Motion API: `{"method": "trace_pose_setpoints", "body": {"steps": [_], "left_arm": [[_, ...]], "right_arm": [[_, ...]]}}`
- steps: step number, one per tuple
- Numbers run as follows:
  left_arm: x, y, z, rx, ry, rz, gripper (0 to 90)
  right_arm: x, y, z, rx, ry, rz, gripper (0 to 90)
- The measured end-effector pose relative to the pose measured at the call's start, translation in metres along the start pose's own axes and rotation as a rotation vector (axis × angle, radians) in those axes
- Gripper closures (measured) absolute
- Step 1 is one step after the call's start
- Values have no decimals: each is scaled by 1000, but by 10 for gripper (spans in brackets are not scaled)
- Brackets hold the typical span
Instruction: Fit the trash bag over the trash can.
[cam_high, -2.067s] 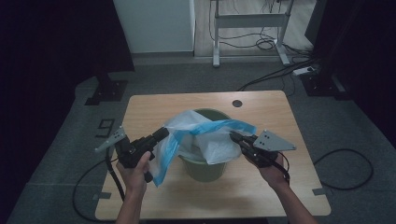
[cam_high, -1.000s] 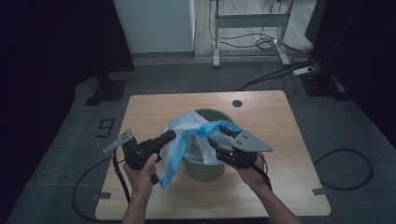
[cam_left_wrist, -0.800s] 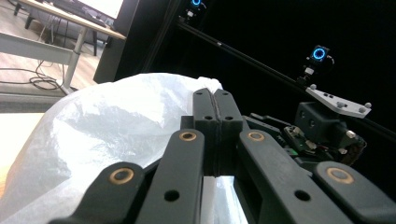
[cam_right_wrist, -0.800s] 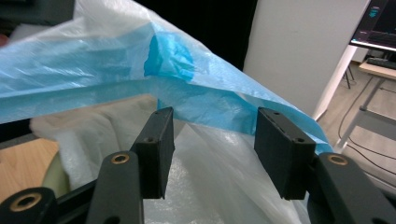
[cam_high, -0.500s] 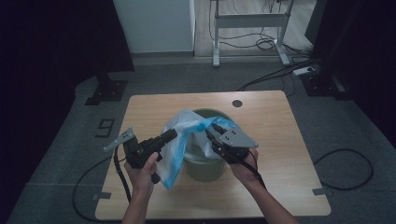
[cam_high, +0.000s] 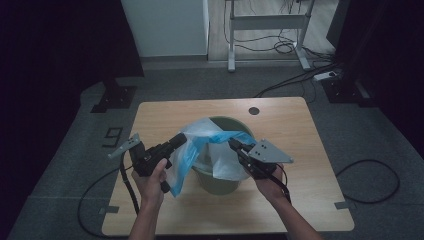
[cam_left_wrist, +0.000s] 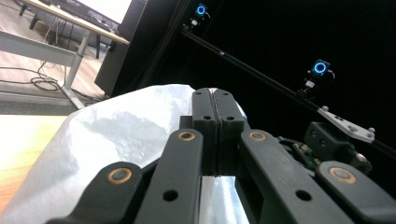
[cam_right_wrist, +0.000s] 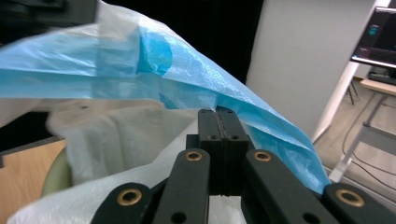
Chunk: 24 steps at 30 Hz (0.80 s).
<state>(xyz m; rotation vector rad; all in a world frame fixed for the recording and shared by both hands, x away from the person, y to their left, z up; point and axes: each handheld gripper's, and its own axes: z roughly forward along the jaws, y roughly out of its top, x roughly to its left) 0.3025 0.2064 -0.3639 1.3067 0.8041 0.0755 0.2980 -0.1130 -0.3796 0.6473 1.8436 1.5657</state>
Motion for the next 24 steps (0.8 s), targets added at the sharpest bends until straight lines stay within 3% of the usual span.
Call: {"method": "trace_pose_setpoints", "body": {"steps": [16,19,24], "left_arm": [[-7,-3,9,55,-4,43,848],[-11,-2,9,84,3,82,771],[-23,4,5,115,74,187,571]], "right_arm": [[-14,-4,-6,-27,36,62,888],[-14,-4,-5,-23,35,60,888],[-16,-3,-4,-18,35,50,889]]}}
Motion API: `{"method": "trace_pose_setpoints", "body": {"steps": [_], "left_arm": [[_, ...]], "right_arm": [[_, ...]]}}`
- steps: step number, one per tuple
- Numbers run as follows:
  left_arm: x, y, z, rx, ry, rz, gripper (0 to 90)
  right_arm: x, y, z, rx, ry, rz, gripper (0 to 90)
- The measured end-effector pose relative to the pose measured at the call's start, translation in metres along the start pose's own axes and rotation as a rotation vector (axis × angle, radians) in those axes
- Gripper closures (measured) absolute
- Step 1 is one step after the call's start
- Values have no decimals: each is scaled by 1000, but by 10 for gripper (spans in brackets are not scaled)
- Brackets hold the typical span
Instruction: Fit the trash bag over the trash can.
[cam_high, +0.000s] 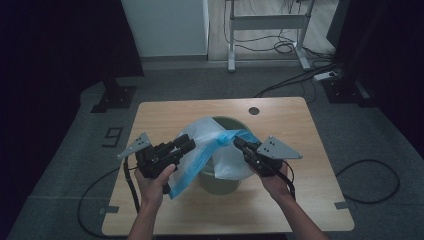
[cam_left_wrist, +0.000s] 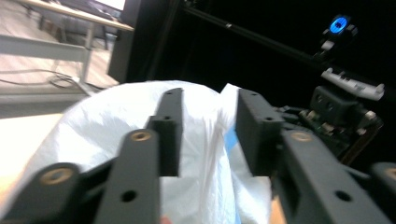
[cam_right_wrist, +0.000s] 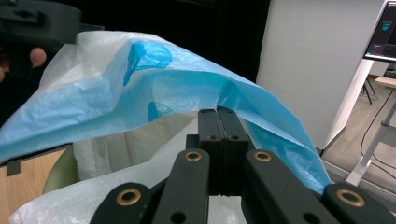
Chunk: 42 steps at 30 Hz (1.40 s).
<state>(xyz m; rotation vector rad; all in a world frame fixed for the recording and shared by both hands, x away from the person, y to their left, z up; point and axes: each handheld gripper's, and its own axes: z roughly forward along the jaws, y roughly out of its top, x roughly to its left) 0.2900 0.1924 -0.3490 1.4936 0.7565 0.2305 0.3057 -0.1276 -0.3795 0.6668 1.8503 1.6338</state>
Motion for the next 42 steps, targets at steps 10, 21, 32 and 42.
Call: {"method": "trace_pose_setpoints", "body": {"steps": [10,21,32,42], "left_arm": [[-9,11,15,107,25,113,468],[-10,15,23,96,42,134,845],[2,14,21,29,21,39,886],[3,13,21,21,14,-11,891]], "right_arm": [[2,6,4,17,28,-21,889],[1,6,6,45,34,-44,889],[3,3,9,73,56,-72,887],[8,3,3,31,57,-56,606]]}}
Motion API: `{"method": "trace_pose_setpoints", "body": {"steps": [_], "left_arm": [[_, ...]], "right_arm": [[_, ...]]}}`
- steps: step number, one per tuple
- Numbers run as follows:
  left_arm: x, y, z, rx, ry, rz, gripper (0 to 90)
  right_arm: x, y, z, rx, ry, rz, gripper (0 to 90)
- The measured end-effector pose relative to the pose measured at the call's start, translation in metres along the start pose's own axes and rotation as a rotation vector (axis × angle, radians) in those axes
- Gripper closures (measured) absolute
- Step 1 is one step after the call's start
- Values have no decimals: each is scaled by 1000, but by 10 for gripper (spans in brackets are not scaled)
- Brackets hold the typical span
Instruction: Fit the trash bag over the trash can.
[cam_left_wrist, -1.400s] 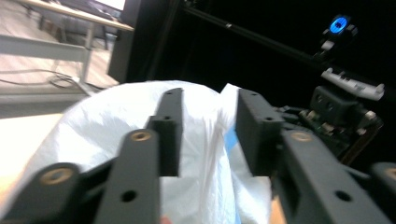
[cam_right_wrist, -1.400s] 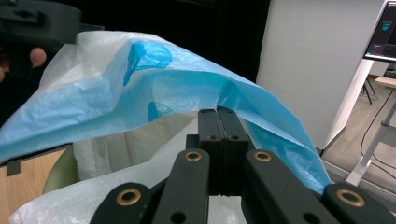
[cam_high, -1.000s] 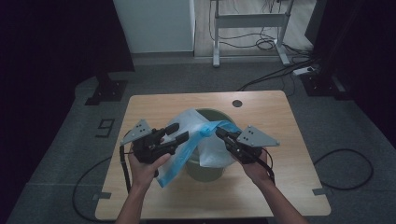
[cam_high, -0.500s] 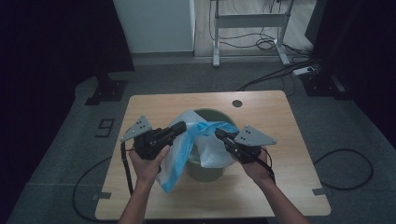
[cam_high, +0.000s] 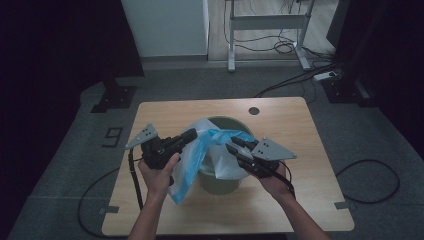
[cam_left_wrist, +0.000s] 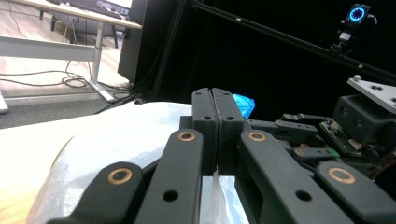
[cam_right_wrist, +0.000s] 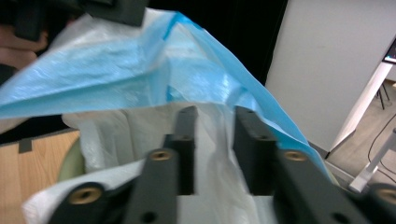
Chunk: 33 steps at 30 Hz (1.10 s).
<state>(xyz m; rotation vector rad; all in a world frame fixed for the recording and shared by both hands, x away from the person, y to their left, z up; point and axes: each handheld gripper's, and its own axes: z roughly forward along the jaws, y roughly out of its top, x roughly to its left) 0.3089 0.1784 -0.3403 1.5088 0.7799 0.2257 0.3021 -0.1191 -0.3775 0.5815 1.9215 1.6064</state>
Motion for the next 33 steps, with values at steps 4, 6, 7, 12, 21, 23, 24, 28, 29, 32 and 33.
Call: {"method": "trace_pose_setpoints", "body": {"steps": [4,6,7,12,21,23,24,28,29,32,33], "left_arm": [[-3,1,3,2,-2,-3,891],[-4,1,3,3,1,-5,891],[-5,1,3,4,1,-4,891],[-7,-1,6,7,-6,-4,891],[-13,-1,10,19,-34,9,891],[-13,-1,10,17,-43,4,891],[-13,-1,11,16,-48,0,892],[-13,-1,12,16,-62,-7,891],[-13,-1,12,16,-62,-7,892],[-13,-1,12,15,-62,-8,891],[-12,-1,12,14,-63,-9,891]], "right_arm": [[6,4,-1,-15,-12,-2,503],[7,6,-1,-22,-12,2,471],[7,7,-2,-25,-12,2,459],[11,12,-2,-24,-17,-5,444],[19,19,17,45,-76,-56,547],[18,18,20,60,-97,-51,620],[18,18,21,63,-97,-45,652],[16,18,24,67,-93,-39,721],[16,18,24,67,-93,-39,721],[16,18,25,61,-71,-44,776],[16,18,25,63,-67,-45,808]]}}
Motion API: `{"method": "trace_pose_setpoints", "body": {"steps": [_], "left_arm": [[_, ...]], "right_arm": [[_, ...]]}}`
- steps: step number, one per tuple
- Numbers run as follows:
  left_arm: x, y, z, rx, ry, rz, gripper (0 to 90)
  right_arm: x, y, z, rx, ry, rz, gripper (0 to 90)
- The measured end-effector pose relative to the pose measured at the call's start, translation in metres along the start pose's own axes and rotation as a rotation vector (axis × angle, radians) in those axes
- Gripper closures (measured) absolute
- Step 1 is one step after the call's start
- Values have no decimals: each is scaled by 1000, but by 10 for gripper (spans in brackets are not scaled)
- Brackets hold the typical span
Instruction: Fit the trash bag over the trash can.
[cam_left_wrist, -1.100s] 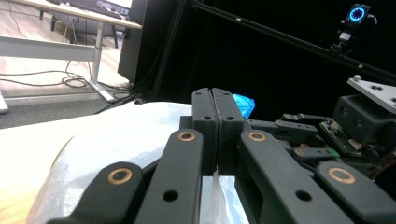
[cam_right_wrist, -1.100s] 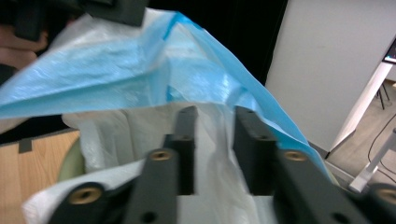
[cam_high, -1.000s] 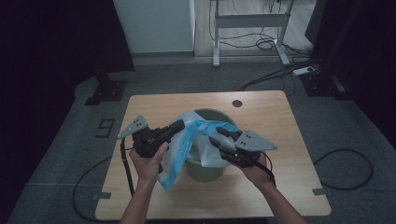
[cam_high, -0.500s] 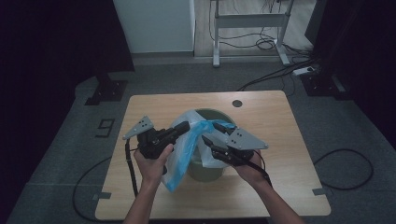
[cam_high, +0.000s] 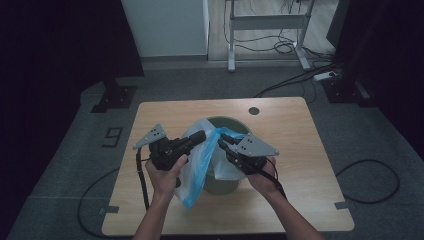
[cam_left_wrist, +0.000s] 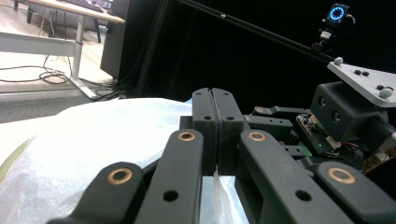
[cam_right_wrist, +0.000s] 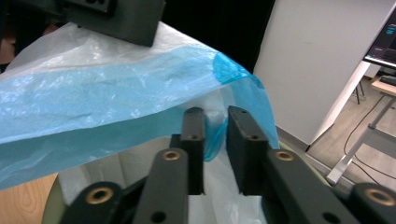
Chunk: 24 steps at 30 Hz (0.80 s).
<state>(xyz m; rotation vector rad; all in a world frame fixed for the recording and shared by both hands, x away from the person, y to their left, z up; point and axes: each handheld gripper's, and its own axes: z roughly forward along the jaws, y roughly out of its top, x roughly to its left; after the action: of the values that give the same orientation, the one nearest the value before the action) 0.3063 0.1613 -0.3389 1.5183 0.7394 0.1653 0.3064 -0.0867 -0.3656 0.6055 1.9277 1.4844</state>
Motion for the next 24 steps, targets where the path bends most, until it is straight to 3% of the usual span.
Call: {"method": "trace_pose_setpoints", "body": {"steps": [3,12,17,24], "left_arm": [[0,0,0,-2,-1,-1,891],[5,1,-5,-34,24,-22,890],[12,4,-11,-60,43,-43,890],[24,3,-19,-112,80,-73,892]], "right_arm": [[0,0,0,0,14,1,881],[-4,-6,-7,-23,49,15,892],[-8,-14,-21,-50,61,25,892],[-22,-25,-46,-62,42,33,892]]}}
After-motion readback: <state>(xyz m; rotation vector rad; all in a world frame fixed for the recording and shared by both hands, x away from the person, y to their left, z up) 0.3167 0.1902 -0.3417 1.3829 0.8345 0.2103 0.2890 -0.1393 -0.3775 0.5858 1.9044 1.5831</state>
